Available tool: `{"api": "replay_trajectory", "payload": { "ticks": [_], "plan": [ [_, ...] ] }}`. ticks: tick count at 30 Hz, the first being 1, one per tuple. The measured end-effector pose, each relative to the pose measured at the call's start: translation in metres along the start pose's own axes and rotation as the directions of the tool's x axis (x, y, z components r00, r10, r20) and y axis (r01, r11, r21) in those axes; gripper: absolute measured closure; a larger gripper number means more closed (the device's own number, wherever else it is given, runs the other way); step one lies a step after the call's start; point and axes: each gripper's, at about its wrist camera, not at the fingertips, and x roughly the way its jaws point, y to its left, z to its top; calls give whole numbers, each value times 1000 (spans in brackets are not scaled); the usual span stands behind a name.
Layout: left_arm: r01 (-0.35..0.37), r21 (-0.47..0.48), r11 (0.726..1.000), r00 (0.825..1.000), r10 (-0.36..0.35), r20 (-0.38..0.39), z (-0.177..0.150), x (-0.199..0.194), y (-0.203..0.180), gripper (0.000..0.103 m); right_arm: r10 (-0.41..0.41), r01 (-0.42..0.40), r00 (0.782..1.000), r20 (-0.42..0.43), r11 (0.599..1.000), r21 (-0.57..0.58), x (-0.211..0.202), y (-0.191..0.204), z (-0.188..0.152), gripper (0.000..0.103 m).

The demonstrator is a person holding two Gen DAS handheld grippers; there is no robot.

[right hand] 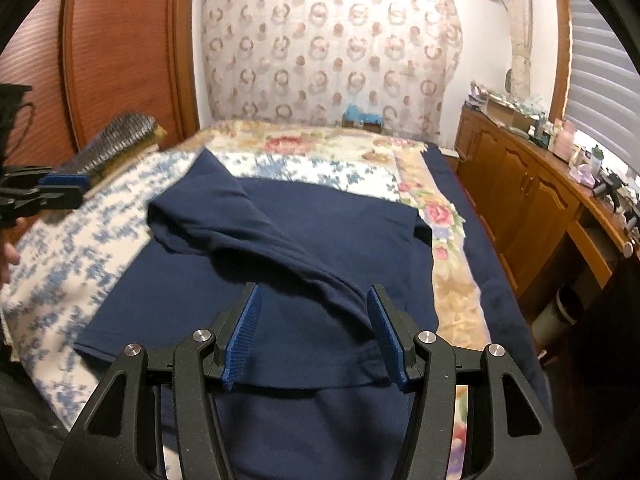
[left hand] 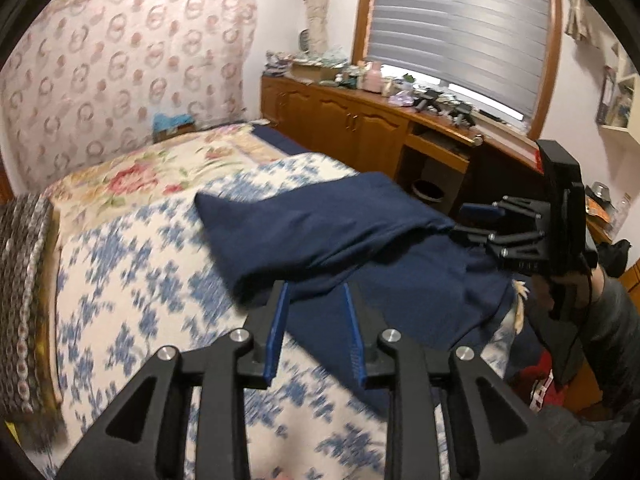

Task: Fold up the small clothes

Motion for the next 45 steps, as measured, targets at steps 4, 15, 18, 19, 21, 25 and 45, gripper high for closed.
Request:
{"api": "replay_trajectory", "payload": {
  "ticks": [4,15,18,19,21,25,45],
  "plan": [
    [-30,-36,999,999,29,-15,-15,5,13,77,-14,13,998,-57,1000,-7,23,-7,0,47],
    [-78,-91,993,996,74,-45,-39,12,33,77,63,-65,986,-153,998,-10,45,-16,2,47],
    [-79,-101,992,996,75,-48,-43,14,37,77,84,-87,982,-167,996,-15,46,-16,2,53],
    [-79,-106,991,996,74,-48,-44,14,38,77,84,-89,982,-171,996,-19,46,-16,2,54],
    [-86,-109,990,995,80,-53,-46,15,40,77,86,-92,980,-181,995,-24,47,-16,1,61],
    [-90,-113,990,995,83,-58,-49,16,42,77,90,-101,980,-180,993,-54,45,-12,1,86],
    [-96,-117,988,995,100,28,-38,-3,32,77,89,-85,995,52,993,-80,-67,14,26,96]
  ]
}}
